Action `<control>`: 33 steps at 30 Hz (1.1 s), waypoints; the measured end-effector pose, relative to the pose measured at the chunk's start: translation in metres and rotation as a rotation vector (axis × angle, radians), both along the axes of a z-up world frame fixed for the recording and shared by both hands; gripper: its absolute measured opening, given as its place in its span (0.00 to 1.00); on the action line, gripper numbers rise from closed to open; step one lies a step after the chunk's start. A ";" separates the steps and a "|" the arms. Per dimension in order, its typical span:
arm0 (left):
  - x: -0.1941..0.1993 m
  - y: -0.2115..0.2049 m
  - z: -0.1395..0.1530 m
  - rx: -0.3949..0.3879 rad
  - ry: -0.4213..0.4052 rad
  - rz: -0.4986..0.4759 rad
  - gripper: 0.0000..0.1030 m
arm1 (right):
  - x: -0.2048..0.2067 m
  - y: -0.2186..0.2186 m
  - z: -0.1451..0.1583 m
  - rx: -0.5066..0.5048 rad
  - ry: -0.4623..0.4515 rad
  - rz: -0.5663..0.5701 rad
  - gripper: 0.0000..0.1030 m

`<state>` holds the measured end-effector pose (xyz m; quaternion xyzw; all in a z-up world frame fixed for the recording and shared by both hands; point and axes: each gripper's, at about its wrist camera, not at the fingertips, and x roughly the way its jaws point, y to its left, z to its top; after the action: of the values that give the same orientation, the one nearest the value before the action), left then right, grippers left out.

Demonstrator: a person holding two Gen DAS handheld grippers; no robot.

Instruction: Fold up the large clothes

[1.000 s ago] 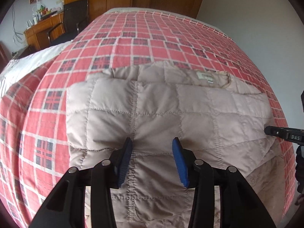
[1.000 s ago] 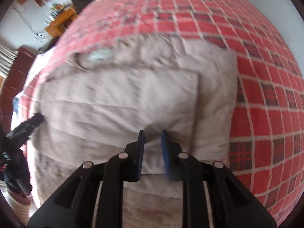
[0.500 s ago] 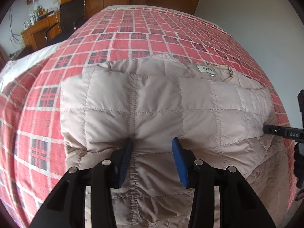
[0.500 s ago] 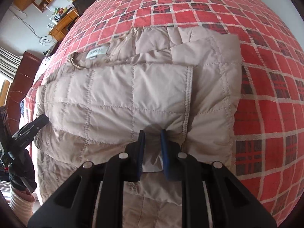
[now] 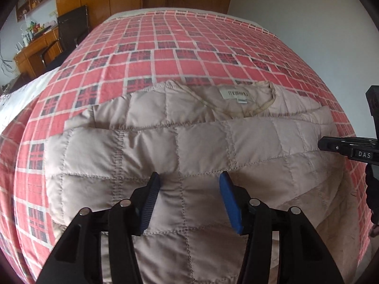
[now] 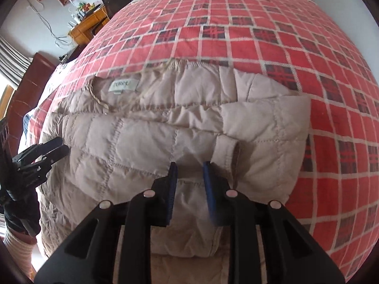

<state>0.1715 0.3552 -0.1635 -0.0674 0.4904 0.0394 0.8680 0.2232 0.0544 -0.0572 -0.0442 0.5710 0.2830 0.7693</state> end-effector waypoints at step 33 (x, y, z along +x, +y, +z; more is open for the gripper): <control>-0.245 0.036 0.039 -0.082 0.164 0.160 0.65 | -0.193 -0.145 0.067 -0.029 0.007 -0.069 0.63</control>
<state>-0.0732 0.3907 -0.1246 -0.1383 0.5539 0.0941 0.8156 0.0301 -0.0906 0.0094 -0.0348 0.5789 0.2481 0.7760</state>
